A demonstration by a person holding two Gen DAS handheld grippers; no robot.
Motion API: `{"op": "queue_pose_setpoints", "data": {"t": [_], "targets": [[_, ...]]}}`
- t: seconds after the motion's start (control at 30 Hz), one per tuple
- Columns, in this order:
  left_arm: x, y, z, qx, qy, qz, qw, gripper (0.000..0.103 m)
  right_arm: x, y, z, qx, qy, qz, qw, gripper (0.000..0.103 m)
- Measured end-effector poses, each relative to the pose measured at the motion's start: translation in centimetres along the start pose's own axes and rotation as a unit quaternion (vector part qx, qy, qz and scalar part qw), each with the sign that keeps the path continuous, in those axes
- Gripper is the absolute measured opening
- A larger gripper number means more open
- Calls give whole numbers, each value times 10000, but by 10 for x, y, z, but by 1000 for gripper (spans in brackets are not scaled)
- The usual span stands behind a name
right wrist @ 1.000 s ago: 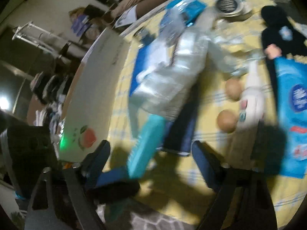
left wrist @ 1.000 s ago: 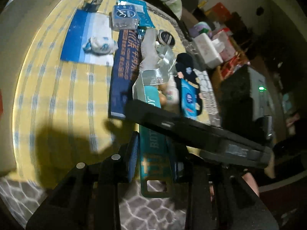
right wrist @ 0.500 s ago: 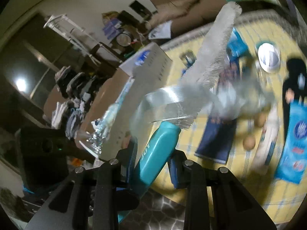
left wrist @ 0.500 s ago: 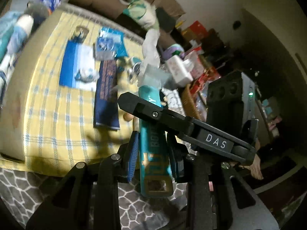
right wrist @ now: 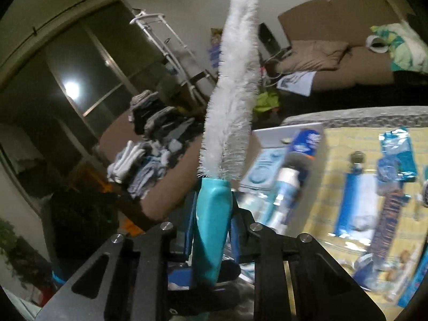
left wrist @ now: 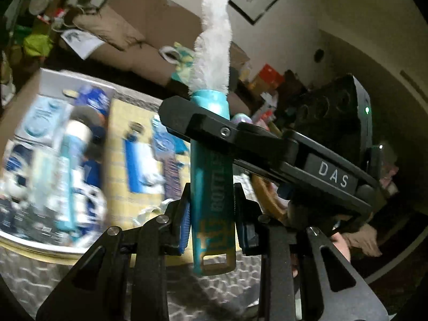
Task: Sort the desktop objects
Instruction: 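Lift the bottle brush and carry it over the box with both grippers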
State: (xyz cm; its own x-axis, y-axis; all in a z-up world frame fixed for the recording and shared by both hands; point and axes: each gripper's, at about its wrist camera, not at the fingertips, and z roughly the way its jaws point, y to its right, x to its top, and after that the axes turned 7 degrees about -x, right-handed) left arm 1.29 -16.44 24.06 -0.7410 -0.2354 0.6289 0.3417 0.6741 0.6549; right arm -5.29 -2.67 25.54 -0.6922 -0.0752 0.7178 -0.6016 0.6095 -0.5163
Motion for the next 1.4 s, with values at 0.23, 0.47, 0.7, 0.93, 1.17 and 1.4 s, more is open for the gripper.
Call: {"op": "queue_pose_setpoints", "data": {"t": [0.23,0.47,0.7,0.93,1.17,1.4], "targets": [[18,-77,-40,527,-6,-404,9978,26,13,-26,95,102,-575,110,9982,22],[0,-148,-27,947,-407,-717,9921,26,-14,-11,174,-71,-1123,389,9929,22],[-12,-183,4,1263,-728,-856,9856,27,-40,33,218,-542,-1577,670,9837,25],[-22,-195,15,1446,-821,-855,9824,27,-48,45,235,-718,-1854,526,9786,30],[-25,-189,10,1524,-759,-905,9812,40,-47,44,239,-948,-1890,294,9769,33],[-12,-168,6,1895,-712,-443,9783,50,-50,46,224,-1166,-1934,249,9739,46]]}}
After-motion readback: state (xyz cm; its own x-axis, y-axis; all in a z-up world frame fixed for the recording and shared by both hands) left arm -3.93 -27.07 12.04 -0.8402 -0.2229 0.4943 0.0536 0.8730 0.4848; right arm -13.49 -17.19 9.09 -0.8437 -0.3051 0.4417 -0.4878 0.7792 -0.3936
